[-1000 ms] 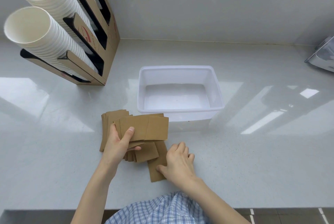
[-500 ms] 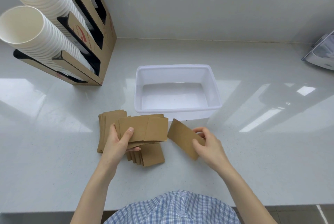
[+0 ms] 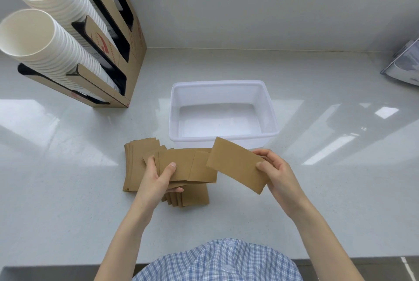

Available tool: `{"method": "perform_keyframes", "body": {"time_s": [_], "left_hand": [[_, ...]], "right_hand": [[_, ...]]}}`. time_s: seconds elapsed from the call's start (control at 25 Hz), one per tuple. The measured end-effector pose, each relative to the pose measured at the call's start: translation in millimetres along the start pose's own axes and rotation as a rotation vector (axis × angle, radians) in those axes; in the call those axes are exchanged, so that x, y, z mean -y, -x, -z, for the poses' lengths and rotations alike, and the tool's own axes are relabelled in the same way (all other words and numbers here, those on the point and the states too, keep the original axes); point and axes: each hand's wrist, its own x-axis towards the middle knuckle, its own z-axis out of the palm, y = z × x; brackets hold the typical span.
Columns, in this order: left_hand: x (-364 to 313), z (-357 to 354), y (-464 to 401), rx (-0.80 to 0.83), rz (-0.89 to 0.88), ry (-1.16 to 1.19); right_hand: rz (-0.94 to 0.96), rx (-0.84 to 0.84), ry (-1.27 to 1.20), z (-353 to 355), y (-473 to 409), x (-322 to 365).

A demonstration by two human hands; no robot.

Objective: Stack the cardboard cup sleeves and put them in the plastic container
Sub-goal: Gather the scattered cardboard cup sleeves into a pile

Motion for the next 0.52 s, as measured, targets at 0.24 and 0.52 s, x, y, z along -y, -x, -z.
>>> {"method": "perform_keyframes", "body": {"time_s": [0.24, 0.52], "left_hand": [[-2.3, -21.6, 3.4, 0.115, 0.077, 0.053], [-1.7, -31.8, 7.9, 0.133, -0.007, -0.050]], "right_hand": [[0.054, 0.024, 0.160, -23.4, -6.3, -2.5], [0.132, -0.085, 0.441, -36.5, -9.0, -4.7]]}}
